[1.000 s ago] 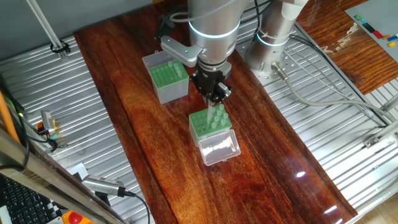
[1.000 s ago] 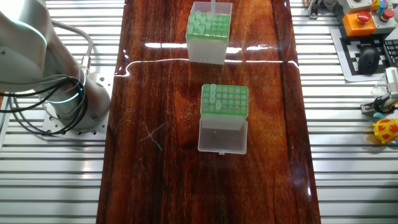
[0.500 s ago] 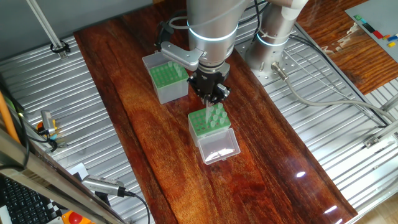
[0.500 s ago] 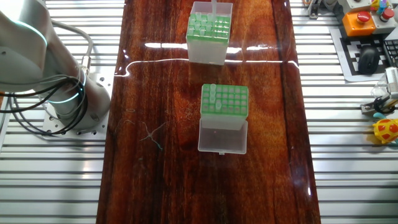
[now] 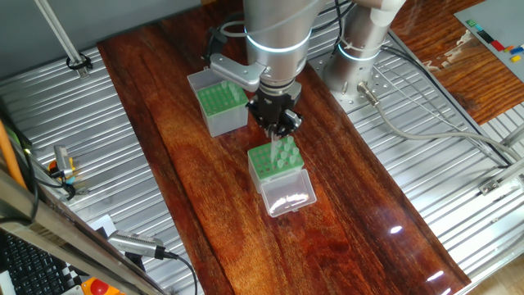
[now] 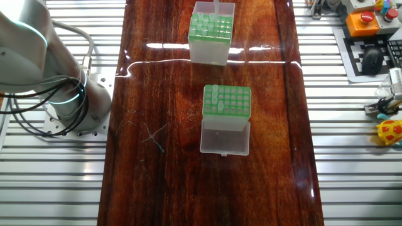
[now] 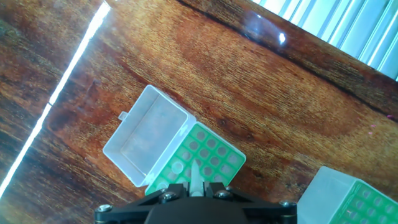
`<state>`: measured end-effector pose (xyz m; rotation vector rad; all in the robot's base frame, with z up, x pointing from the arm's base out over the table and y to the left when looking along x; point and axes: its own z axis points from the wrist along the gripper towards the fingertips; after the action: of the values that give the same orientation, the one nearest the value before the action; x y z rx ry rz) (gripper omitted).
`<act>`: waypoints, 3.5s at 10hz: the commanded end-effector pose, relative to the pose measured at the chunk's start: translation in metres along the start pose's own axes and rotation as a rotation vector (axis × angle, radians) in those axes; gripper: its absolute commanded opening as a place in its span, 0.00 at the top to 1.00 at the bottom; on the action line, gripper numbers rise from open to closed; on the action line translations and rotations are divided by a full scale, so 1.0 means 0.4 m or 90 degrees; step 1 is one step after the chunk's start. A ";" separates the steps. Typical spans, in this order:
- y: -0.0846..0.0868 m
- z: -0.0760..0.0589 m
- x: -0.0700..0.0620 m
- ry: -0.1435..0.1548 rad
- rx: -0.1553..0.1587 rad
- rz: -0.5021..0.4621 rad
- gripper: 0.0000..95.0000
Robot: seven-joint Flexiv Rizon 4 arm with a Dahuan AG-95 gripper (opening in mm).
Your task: Transfer all large pipette tips from one holder to another
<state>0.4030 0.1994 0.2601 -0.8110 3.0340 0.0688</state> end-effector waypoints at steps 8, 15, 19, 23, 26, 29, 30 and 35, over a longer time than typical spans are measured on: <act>-0.024 -0.017 0.036 -0.006 -0.007 -0.014 1.00; -0.006 -0.072 0.056 -0.004 -0.009 -0.020 1.00; -0.005 -0.076 0.058 -0.005 -0.005 -0.027 1.00; -0.005 -0.076 0.058 -0.006 0.004 -0.016 1.00; -0.009 -0.077 0.063 -0.004 0.007 -0.019 1.00; -0.053 -0.084 0.113 0.003 0.014 -0.043 1.00; -0.070 -0.080 0.131 0.002 0.014 -0.052 1.00; -0.088 -0.073 0.151 0.007 0.007 -0.036 1.00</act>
<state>0.3697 0.1382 0.2870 -0.9022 3.0178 0.0482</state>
